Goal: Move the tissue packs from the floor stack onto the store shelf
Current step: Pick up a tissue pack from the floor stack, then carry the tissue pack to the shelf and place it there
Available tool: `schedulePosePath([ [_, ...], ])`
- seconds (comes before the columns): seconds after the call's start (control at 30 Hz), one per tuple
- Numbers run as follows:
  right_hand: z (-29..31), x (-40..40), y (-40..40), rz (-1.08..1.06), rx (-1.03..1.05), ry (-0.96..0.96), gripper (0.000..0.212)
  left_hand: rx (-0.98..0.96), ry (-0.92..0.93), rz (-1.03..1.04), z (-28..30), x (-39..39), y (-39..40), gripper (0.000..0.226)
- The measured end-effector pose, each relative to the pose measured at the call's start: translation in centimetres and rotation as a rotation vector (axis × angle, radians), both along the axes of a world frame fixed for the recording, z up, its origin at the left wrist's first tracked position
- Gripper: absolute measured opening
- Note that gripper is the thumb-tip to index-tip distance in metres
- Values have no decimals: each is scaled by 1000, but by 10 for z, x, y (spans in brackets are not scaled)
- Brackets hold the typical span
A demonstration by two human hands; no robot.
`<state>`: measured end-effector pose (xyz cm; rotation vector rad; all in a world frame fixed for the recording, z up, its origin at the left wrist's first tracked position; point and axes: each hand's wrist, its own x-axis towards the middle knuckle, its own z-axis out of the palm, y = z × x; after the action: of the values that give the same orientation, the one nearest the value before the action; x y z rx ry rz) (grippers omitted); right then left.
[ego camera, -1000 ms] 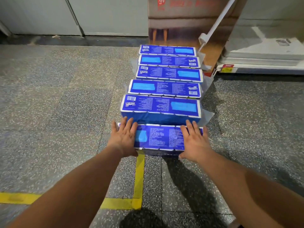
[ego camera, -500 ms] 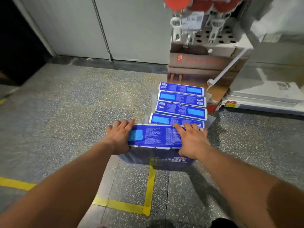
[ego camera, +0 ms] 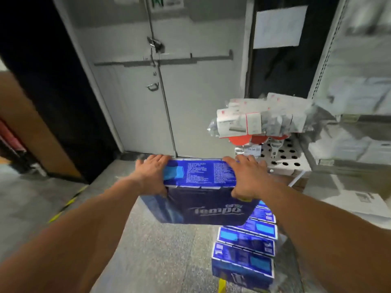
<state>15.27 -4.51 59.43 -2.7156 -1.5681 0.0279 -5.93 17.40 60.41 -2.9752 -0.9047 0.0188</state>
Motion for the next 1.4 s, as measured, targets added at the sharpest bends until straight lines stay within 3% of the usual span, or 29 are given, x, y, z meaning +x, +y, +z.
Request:
schedulePosePath([
  [0.3,95,3,26,135,114,7,112,27,-139,92,97,-24,0,99],
  [0.7,186,-17,159,411,396,-124,107,344,-272,312,199,-98,45,102],
  [1.13,253,-209,426,760,595,-109,102,633,-291,634,268,-311,201,98],
  [1.4,276,-335,573,991,647,-29,105,683,-212,822,291,-430,276,103],
])
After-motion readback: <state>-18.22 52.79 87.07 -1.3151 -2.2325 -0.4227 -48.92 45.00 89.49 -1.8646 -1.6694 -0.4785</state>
